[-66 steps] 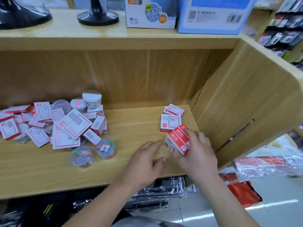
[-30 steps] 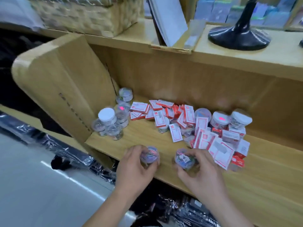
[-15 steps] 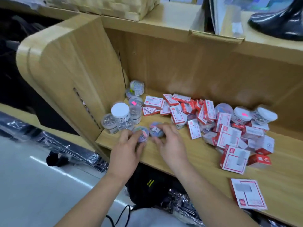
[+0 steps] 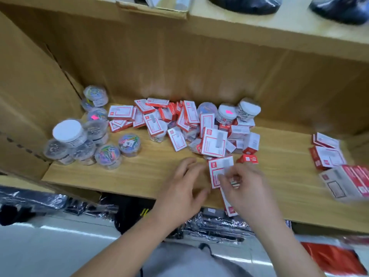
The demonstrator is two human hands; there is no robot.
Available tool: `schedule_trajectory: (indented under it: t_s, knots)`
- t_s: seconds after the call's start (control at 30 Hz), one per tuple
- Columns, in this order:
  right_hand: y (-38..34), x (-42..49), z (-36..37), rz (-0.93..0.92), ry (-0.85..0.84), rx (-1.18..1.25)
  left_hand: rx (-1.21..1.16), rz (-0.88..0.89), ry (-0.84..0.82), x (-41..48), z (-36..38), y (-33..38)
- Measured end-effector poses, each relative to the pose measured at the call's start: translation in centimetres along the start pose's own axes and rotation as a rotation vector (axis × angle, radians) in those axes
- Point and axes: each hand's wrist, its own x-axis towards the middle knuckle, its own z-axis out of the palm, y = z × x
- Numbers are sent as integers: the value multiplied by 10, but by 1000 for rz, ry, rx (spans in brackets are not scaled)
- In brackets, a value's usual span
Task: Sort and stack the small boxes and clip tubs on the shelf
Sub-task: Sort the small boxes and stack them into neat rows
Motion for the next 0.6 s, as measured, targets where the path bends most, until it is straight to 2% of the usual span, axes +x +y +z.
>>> schedule_trajectory:
  t_s: [0.07, 0.17, 0.3, 0.43, 0.53, 0.6]
  knots:
    - [27, -14, -8, 86, -18, -92, -60, -53, 21, 12, 19, 11]
    - [47, -30, -4, 135, -14, -93, -149, -178, 104, 22, 39, 21]
    - [45, -34, 0, 76, -15, -164, -293, -279, 179, 32, 48, 28]
    - [45, -40, -5, 77, -26, -168, -347, -255, 173, 30, 45, 32]
    - [62, -38, -30, 167, 72, -64, -371, -190, 175, 29, 44, 47]
    - [82, -32, -52, 170, 152, -19, -485, -167, 148, 34, 52, 66]
